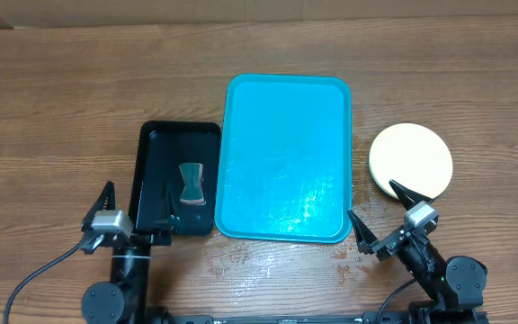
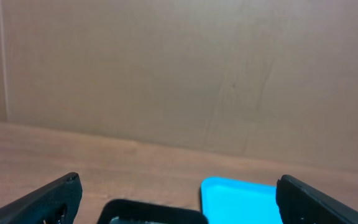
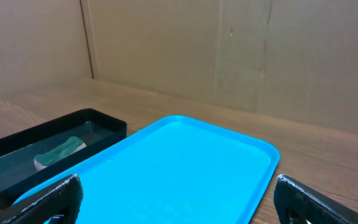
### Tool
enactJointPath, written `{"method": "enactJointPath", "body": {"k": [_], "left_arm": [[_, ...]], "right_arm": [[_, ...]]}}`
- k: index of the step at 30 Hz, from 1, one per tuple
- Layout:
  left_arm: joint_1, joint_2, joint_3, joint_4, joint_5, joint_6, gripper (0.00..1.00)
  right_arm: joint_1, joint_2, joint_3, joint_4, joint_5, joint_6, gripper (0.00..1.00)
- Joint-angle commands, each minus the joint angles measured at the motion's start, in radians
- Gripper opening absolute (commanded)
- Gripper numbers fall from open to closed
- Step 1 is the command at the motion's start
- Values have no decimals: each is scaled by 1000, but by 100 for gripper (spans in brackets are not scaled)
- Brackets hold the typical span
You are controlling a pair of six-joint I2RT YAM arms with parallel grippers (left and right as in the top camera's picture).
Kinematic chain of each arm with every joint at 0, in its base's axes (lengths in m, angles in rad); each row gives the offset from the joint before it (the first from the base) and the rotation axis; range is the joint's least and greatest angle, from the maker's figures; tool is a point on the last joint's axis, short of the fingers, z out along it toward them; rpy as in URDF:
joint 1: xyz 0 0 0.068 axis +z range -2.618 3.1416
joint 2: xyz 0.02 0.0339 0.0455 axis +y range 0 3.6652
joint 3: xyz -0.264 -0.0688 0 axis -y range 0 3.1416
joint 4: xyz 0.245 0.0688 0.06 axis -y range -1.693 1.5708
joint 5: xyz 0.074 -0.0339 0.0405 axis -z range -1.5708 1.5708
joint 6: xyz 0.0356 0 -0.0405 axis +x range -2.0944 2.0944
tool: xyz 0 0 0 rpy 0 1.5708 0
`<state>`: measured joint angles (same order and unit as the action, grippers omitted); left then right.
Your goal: Clean dirty plates on tray and stack at the side
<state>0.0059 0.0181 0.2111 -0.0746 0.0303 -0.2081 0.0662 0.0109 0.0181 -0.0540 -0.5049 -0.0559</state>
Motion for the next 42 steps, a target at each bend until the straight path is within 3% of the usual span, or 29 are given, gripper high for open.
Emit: {"method": "enactJointPath", "body": {"k": [1,5,12,42], "left_arm": [[-5,-16,-100,66,-22,21,100],[-5,-15,-208,178,-5,-72,100],[-2,-13,-206,-7,-12,-79,100],[-2,-6,-206,-3,-12,-80,100]], "right_arm": [[-4,-8,-10,3,11,4,100],[-4,-8,-10,3,11,4,99],[-4,-8,-10,3,11,4,100],[-4,-8,-10,3,11,4,100]]}}
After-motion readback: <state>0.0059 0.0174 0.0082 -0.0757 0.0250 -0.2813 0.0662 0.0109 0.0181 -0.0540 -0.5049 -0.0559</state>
